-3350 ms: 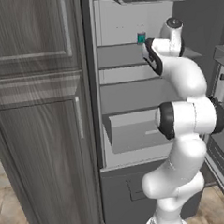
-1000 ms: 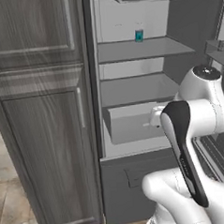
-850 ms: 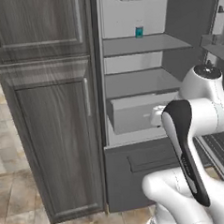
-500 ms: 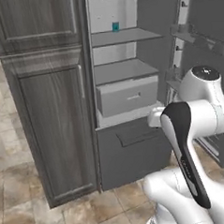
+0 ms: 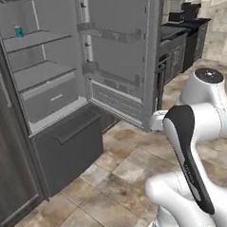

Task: Take the fish from the fridge and place it on the digital scale on the counter by the fridge. Wait a few seconds for a reading, then move it to the plate on the dining counter.

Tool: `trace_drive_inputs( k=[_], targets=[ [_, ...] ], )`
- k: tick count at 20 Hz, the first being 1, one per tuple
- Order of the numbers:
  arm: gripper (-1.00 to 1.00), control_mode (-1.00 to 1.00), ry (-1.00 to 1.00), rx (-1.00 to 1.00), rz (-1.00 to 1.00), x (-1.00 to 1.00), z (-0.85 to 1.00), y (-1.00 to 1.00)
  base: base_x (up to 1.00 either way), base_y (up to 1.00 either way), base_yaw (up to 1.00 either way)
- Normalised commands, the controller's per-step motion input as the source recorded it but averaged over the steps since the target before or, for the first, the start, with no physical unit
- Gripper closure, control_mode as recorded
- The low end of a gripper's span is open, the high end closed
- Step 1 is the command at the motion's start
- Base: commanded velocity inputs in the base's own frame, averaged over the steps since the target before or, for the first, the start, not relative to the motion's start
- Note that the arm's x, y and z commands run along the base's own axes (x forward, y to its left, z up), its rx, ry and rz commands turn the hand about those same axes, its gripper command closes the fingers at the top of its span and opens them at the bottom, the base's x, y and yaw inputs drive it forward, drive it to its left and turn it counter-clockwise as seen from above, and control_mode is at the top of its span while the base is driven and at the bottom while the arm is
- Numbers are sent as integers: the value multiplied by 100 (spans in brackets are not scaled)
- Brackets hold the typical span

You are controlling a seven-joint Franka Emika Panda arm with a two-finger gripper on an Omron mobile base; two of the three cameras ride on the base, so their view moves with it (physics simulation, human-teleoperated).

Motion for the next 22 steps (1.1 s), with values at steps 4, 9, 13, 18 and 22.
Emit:
trace_drive_inputs(
  k=[4, 9, 13, 18, 22],
  targets=[
    [100, 100, 0, 0, 0, 0, 0, 0, -64, 0, -83],
    [100, 100, 0, 0, 0, 0, 0, 0, -32, -28, -79],
    [100, 100, 0, 0, 0, 0, 0, 0, 34, -42, -53],
    [100, 100, 0, 0, 0, 0, 0, 0, 93, -26, -33],
    [100, 100, 0, 0, 0, 0, 0, 0, 100, 0, -17]
  ],
)
